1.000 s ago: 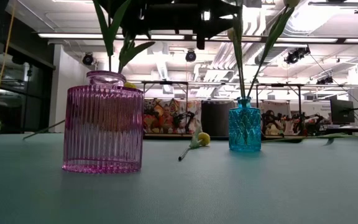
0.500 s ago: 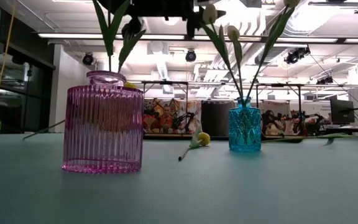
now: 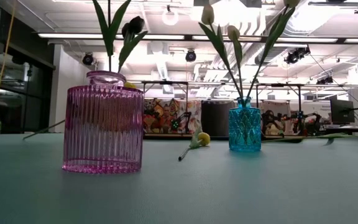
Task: Sort flowers into vase by color
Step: Put the left yellow tulip flower into the purple vase
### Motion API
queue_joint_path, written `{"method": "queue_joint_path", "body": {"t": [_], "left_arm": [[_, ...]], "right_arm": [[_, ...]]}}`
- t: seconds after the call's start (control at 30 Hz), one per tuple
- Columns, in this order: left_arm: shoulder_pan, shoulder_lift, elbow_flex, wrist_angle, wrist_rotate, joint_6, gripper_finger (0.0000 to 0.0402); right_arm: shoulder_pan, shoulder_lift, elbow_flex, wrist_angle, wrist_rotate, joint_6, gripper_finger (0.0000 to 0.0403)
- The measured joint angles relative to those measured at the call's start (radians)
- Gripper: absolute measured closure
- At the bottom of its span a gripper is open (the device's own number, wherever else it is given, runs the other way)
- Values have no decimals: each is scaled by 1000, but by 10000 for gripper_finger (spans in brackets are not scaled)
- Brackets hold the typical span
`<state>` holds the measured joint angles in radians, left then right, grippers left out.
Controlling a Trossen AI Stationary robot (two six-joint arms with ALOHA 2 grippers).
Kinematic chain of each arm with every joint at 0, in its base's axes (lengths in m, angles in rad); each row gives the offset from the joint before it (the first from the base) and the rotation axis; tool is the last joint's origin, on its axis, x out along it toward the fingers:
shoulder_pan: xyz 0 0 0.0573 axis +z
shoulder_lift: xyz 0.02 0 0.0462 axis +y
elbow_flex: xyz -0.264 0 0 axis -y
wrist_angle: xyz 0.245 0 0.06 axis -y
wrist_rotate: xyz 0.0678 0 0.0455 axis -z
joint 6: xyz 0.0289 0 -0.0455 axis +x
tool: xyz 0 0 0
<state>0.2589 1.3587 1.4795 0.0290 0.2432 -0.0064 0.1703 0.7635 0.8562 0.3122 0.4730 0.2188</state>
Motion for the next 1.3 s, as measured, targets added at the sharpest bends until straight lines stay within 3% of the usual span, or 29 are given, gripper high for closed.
{"method": "queue_joint_path", "body": {"t": [0.07, 0.13, 0.2, 0.27, 0.47, 0.63, 0.83, 1.03, 1.3], "left_arm": [[-1, -61, 37, -145, -156, 70, 146], [11, -101, 83, -324, -387, 116, 146], [61, -116, 120, -514, -574, 88, 147], [146, -113, 138, -693, -621, -15, 147], [412, -45, 88, -1152, -446, -186, 147], [468, -13, -15, -1299, -244, -103, 147], [380, -31, -200, -1380, -213, 76, 147], [233, -77, -411, -1335, -212, 185, 147], [72, -165, -588, -1088, -168, 330, 147]], "right_arm": [[0, 0, 0, 0, 0, 0, 123], [0, 0, 0, 0, 0, -1, 123], [0, 0, 0, 0, 0, -2, 123], [0, 0, 0, 0, 0, -4, 123], [0, 0, 0, 0, 31, -18, 123], [0, 0, 0, 0, 32, -18, 123], [0, 0, 0, 0, 32, -18, 123], [0, 0, 0, -1, 32, -19, 123], [0, 0, 0, -2, 32, -19, 123]]}}
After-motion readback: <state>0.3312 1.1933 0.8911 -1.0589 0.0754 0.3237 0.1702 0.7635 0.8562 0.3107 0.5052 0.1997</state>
